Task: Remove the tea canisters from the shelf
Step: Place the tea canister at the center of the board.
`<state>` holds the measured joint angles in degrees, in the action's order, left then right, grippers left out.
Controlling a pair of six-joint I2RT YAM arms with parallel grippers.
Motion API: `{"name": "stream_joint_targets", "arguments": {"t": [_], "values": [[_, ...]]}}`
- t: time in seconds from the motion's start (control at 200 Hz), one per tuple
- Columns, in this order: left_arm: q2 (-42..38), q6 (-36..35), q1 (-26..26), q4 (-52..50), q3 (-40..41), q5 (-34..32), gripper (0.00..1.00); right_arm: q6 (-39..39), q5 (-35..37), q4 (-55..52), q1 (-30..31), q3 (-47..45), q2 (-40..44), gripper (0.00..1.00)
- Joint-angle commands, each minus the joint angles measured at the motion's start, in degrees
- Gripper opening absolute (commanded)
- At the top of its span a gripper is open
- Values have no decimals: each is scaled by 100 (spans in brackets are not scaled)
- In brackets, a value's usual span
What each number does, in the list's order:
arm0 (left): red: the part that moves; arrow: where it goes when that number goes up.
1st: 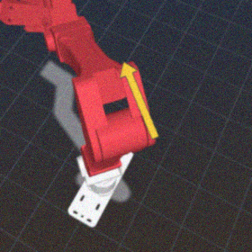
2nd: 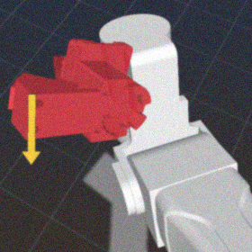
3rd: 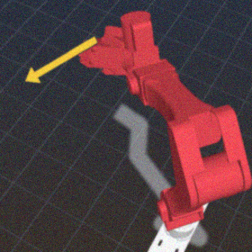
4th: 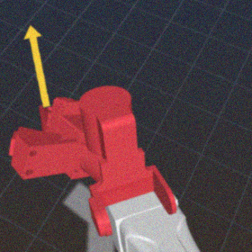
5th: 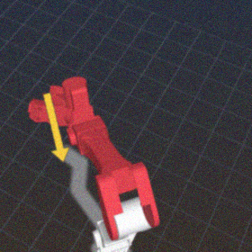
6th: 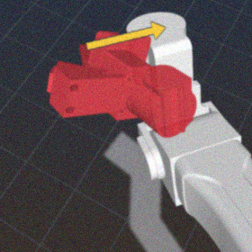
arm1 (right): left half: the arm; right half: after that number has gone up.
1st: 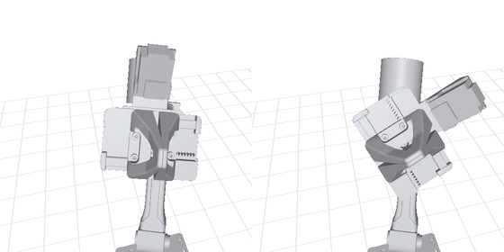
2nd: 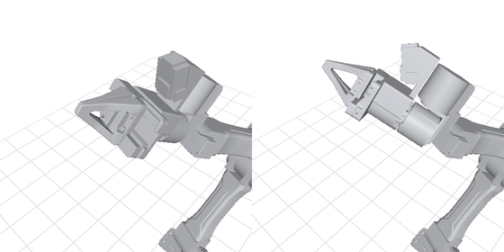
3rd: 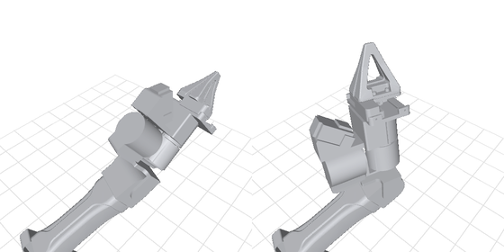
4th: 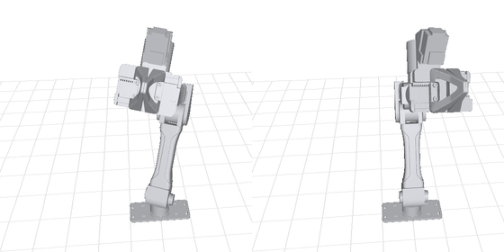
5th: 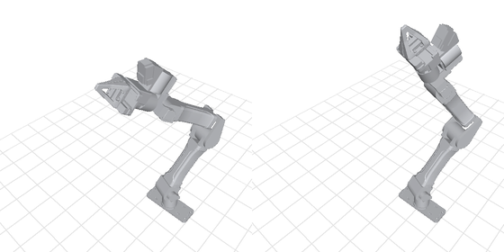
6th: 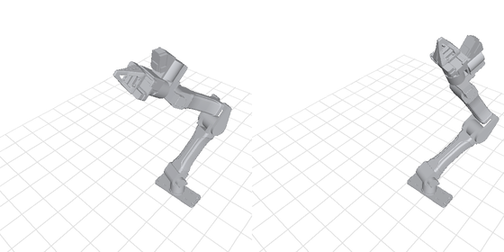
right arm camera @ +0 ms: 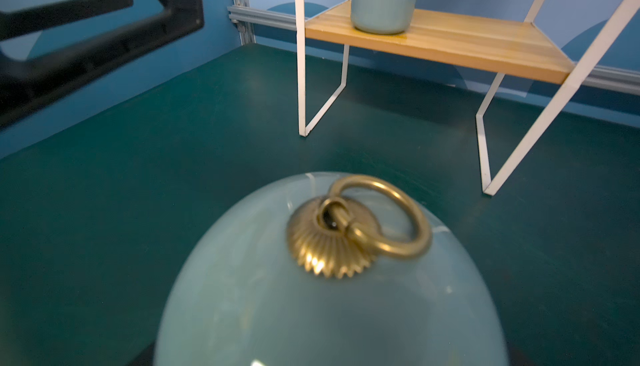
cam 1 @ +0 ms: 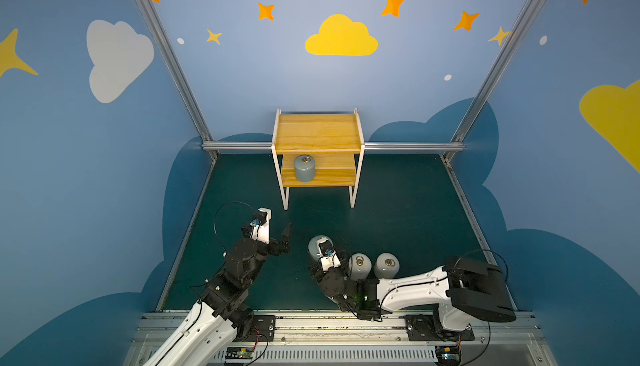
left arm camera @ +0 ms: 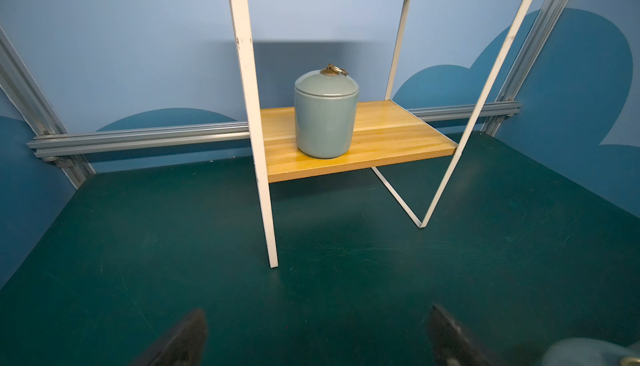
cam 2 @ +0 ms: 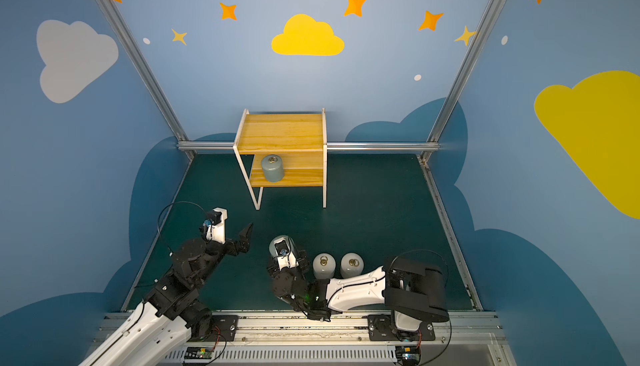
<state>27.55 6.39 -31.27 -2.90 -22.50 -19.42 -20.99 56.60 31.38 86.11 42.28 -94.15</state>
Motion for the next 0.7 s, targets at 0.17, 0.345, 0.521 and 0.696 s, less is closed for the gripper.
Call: {"name": "stream_joint_targets", "arguments": {"t": [0.17,0.345,0.521,0.696], "values": [[-6,55,59,215,62,105,100,-924,60,-159,77,-1,-458,49],[-55,81,59,272,136,104,100,-980,-55,-10,38,-79,-599,49],[-13,81,58,290,141,113,100,-1090,-113,102,-3,-157,-689,49],[16,90,74,307,148,123,100,-1153,-164,140,-58,-194,-766,49]]}}
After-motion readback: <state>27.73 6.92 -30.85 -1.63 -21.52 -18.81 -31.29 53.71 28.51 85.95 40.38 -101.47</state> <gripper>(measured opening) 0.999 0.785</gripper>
